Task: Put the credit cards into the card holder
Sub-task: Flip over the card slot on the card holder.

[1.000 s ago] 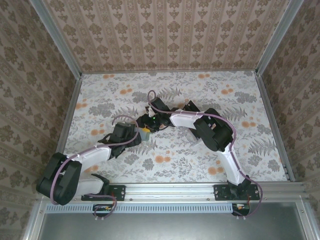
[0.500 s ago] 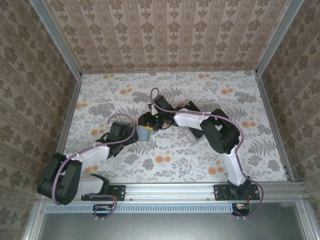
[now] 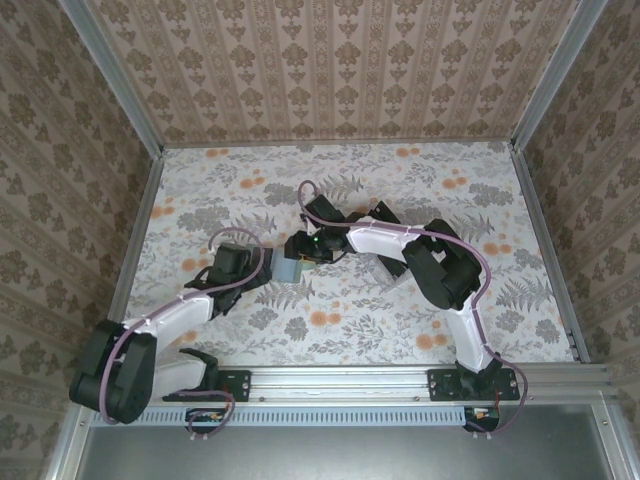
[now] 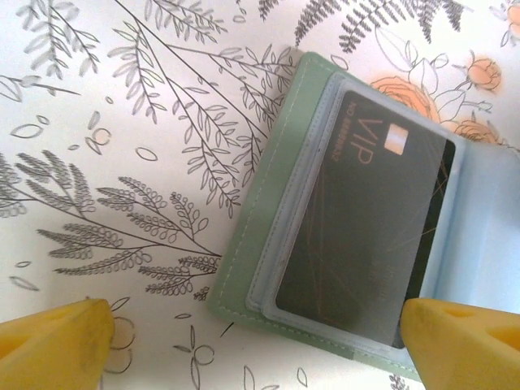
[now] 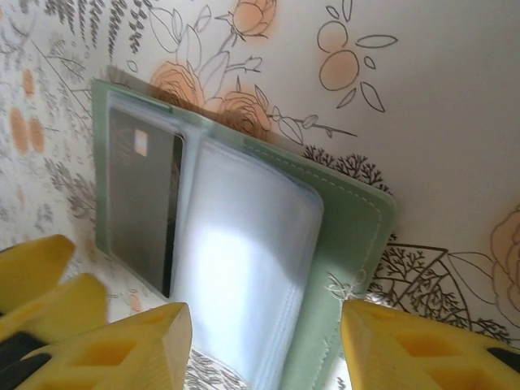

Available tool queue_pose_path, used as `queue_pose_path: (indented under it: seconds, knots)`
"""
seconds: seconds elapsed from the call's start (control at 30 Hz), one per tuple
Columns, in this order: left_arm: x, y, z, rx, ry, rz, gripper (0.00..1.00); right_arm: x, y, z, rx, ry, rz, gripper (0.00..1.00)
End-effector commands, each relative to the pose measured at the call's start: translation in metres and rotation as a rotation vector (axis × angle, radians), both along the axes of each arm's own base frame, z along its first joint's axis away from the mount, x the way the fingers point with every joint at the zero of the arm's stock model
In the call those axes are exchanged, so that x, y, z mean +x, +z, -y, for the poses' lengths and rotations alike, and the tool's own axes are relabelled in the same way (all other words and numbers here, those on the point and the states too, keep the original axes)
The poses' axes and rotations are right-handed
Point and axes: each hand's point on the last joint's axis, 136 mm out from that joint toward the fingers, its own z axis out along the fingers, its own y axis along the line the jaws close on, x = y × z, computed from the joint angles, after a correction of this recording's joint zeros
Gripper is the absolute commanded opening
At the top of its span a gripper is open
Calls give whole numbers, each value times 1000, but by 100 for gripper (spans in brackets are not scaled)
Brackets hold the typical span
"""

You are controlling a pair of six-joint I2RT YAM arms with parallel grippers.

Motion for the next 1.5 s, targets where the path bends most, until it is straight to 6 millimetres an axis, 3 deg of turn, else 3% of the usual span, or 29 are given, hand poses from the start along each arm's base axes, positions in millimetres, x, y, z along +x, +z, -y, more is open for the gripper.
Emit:
queue_pose_path:
  seconds: [0.0, 0.23, 0.53, 0.7, 0.97, 1.1, 1.2, 1.47]
  knots:
    - [-1, 12, -6, 20, 10, 2, 100, -9, -3, 13, -89, 50, 12, 53]
    - [5, 31, 6, -13, -39, 27, 100, -18, -26, 50, -258, 117, 23, 51]
    - [13, 41, 29, -76, -116, 23, 100, 1, -19, 91, -431, 137, 83, 50]
    - [20, 39, 48, -92, -191, 1, 100, 6, -3, 84, -384, 121, 92, 50]
    - [30, 31, 86, -58, -299, -29, 100, 16, 45, 75, -237, 23, 153, 51]
    - [32, 30, 99, -32, -313, -27, 100, 21, 47, 76, -204, -5, 145, 51]
    - [29, 29, 100, -11, -297, -18, 100, 26, 45, 69, -171, 5, 130, 51]
    - [17, 25, 79, 47, -208, 4, 100, 31, 34, 47, -107, 40, 91, 46]
